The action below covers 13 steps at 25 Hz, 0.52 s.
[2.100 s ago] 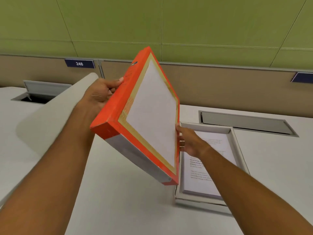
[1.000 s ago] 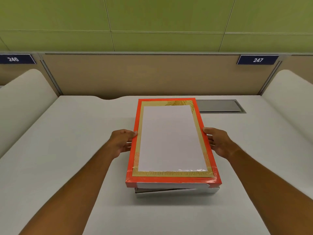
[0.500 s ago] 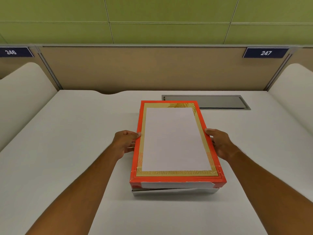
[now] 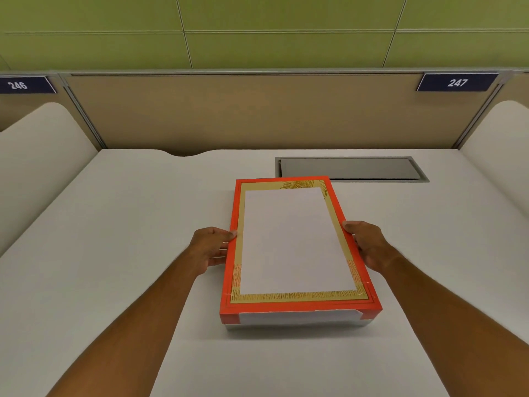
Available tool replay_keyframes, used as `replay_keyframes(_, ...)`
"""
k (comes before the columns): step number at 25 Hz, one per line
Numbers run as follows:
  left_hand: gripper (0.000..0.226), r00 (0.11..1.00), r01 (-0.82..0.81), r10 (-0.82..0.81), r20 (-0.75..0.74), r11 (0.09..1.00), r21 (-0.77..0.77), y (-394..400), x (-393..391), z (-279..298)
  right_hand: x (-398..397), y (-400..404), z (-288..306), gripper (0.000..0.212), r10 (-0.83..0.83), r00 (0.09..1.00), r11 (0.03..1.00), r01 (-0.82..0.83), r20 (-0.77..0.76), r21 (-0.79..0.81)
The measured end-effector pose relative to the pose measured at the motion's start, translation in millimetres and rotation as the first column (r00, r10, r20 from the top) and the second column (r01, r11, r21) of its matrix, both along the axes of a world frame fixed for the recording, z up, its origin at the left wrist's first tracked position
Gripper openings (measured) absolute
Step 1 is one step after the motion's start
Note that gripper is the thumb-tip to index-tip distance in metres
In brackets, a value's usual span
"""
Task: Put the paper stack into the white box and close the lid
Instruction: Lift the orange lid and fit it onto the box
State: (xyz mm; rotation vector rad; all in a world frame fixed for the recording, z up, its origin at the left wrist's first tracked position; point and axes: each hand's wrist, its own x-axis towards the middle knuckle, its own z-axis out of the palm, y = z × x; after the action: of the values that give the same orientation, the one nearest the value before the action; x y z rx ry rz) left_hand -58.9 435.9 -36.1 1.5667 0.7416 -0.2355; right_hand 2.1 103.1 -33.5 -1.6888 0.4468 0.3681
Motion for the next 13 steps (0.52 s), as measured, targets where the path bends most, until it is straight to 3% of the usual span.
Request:
replay_keyframes(7, 0.02, 0.998, 0.053, -0.052, -0.024, 0.997, 0.054, 1.9, 6.4, 7.6, 11.5, -5.9, 16.0, 0.031, 0.109, 0.99, 0.981, -0.121, -0.085, -0.15)
replay_keyframes(13, 0.02, 0.96, 0.233, -0.227, -0.165, 0.972, 0.02, 5.2, 0.4, 12.4, 7.4, -19.4, 28.0, 0.031, 0.258, 0.91, 0.94, -0.314, -0.325, -0.131)
